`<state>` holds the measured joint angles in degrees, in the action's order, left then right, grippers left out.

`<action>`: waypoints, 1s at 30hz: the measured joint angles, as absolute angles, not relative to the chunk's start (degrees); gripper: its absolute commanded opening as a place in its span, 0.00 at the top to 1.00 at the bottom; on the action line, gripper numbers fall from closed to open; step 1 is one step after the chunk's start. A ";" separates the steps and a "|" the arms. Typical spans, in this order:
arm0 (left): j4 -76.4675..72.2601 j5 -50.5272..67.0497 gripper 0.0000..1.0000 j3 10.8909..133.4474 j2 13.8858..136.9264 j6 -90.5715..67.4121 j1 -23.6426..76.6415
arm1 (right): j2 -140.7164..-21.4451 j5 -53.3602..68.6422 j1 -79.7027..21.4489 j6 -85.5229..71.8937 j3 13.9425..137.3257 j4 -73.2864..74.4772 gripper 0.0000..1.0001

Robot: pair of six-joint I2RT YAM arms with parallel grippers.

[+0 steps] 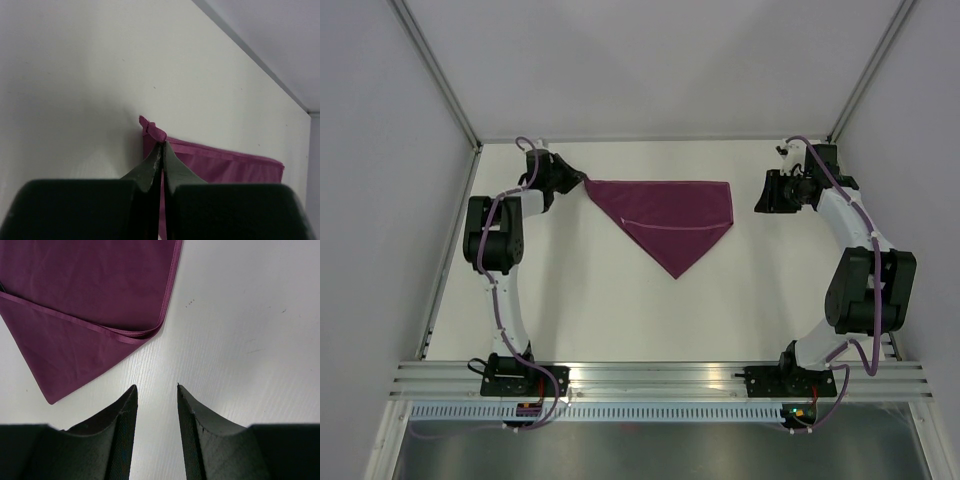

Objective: Fold the napkin, place the utensils inside, and roll it up
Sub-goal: Fold the napkin

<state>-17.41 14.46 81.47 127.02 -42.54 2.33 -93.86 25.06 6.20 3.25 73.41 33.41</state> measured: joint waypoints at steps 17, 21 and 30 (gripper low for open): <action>-33.30 41.98 0.98 70.28 119.02 -39.13 10.37 | -93.86 24.45 4.78 3.27 73.41 33.39 0.57; -33.19 47.05 0.98 68.60 118.98 -37.32 14.39 | -93.86 24.18 4.23 3.27 73.41 33.39 0.57; -32.42 52.93 0.98 65.39 118.98 -33.23 19.38 | -94.06 23.70 3.95 3.44 73.41 33.36 0.57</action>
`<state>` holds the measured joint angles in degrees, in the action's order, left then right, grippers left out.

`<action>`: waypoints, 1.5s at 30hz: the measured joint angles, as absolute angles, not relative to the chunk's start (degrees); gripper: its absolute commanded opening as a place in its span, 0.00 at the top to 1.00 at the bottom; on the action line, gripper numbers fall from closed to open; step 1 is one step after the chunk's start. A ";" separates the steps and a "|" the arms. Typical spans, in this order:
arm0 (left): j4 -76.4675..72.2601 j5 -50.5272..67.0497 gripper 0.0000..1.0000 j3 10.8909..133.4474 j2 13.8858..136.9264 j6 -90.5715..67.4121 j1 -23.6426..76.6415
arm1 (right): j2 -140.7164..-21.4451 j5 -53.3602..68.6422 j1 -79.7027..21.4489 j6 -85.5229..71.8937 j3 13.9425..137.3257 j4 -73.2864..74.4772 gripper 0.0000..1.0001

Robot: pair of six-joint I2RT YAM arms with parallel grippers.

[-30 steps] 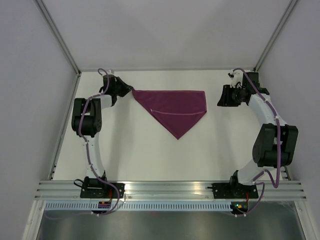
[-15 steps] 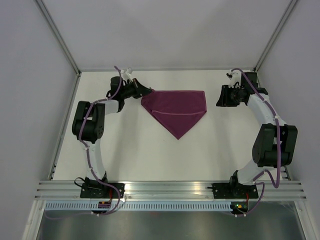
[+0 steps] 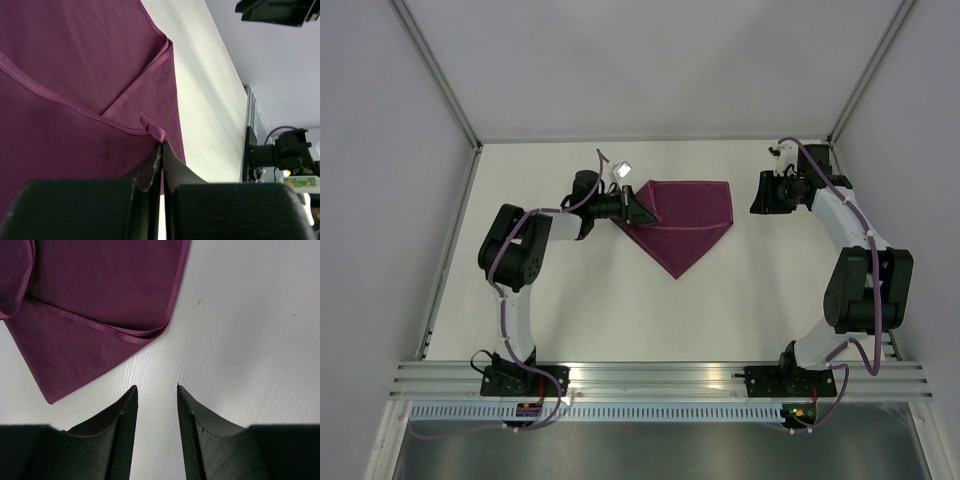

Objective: Fold the napkin, place the utensils inside, and roll it up
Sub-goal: Fold the napkin

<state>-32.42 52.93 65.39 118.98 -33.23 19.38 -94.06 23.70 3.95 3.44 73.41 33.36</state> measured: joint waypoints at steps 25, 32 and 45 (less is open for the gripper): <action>-17.56 52.58 0.98 65.28 118.98 -19.05 27.59 | -94.56 23.42 3.11 3.46 73.41 33.36 0.57; -14.37 52.18 0.98 65.28 118.98 -16.45 28.77 | -94.56 23.38 2.83 3.46 73.41 33.39 0.57; -9.26 48.38 0.87 65.28 117.86 -12.23 30.98 | -94.56 22.92 2.42 3.51 73.41 33.36 0.57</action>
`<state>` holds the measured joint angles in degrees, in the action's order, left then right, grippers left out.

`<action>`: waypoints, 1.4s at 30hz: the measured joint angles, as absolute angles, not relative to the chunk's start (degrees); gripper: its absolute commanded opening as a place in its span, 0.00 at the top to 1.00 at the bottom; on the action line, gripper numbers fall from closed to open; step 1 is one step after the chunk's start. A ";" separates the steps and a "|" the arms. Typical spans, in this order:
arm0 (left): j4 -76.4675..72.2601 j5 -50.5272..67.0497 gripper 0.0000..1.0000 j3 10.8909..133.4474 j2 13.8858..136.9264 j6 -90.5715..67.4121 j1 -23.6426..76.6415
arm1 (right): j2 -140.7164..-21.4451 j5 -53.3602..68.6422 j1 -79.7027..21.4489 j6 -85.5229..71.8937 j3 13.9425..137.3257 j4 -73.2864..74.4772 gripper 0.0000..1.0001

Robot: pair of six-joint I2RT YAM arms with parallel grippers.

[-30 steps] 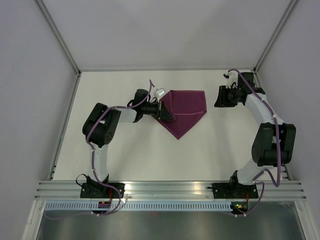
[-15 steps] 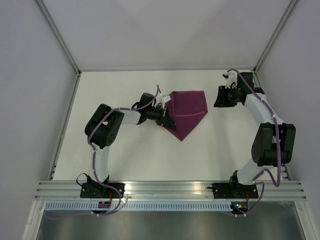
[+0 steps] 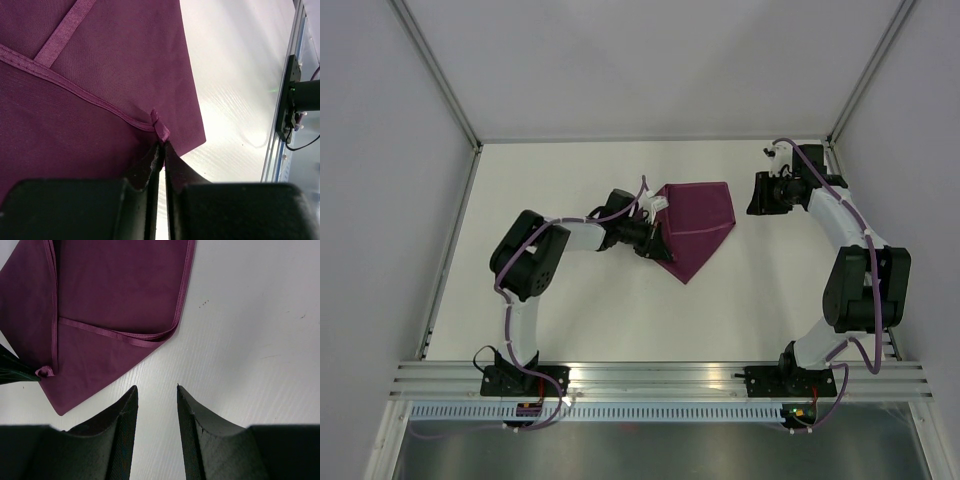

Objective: Fold the napkin, place the utensils inside, and roll it up
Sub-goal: Fold the napkin

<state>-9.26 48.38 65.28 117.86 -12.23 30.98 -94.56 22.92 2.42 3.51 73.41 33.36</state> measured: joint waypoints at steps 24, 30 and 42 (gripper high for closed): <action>-3.18 45.50 0.39 69.38 116.38 -8.71 35.66 | -94.59 22.33 1.58 4.10 73.41 33.36 0.57; -0.03 44.77 0.40 70.48 114.63 -7.38 35.75 | -94.85 22.11 0.84 4.25 73.41 33.39 0.57; 2.63 20.47 0.47 80.42 113.73 -8.75 31.64 | -97.03 21.98 0.58 4.21 73.17 33.39 0.62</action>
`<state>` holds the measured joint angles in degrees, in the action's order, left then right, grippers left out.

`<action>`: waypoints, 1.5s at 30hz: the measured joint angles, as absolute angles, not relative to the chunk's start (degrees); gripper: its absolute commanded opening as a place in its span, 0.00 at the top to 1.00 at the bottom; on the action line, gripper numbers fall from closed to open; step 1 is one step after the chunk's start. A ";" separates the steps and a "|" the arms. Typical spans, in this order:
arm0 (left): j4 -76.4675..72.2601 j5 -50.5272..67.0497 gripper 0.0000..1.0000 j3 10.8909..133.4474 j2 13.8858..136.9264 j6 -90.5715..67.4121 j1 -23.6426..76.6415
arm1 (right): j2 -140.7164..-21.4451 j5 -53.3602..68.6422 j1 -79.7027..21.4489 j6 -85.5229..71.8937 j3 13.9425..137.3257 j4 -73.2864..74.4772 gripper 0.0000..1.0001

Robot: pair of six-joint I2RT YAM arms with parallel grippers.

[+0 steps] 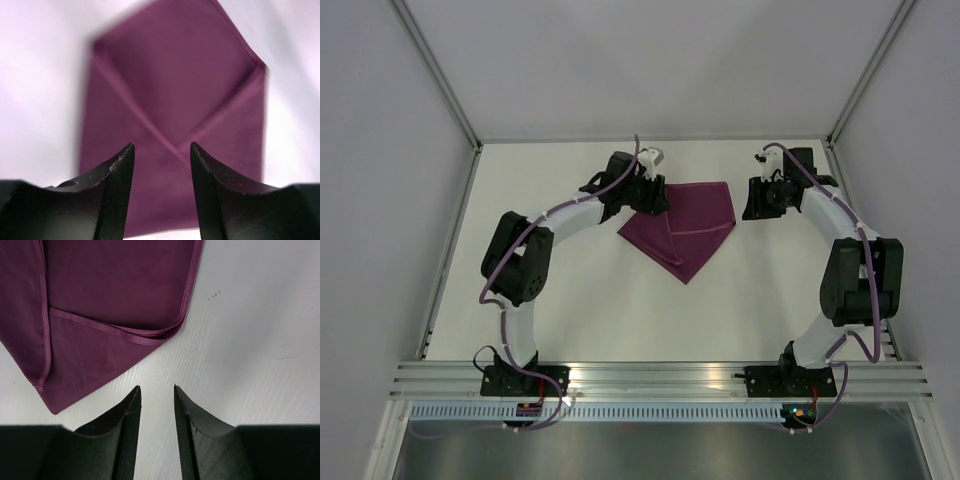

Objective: Fold the napkin, place the utensils inside, and roll it up
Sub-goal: Fold the napkin

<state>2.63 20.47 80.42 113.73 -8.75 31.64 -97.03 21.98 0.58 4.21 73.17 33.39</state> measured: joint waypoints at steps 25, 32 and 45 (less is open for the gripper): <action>8.45 2.02 0.77 83.50 121.99 -19.29 22.00 | -109.32 17.43 -6.20 2.61 71.16 33.23 0.64; 2.83 2.22 0.78 73.49 116.57 -23.33 22.79 | -113.16 16.69 -7.14 2.50 76.62 33.41 0.64; -9.04 3.07 0.80 55.31 106.56 -30.63 27.46 | -117.97 14.72 -8.29 2.81 83.72 33.39 0.64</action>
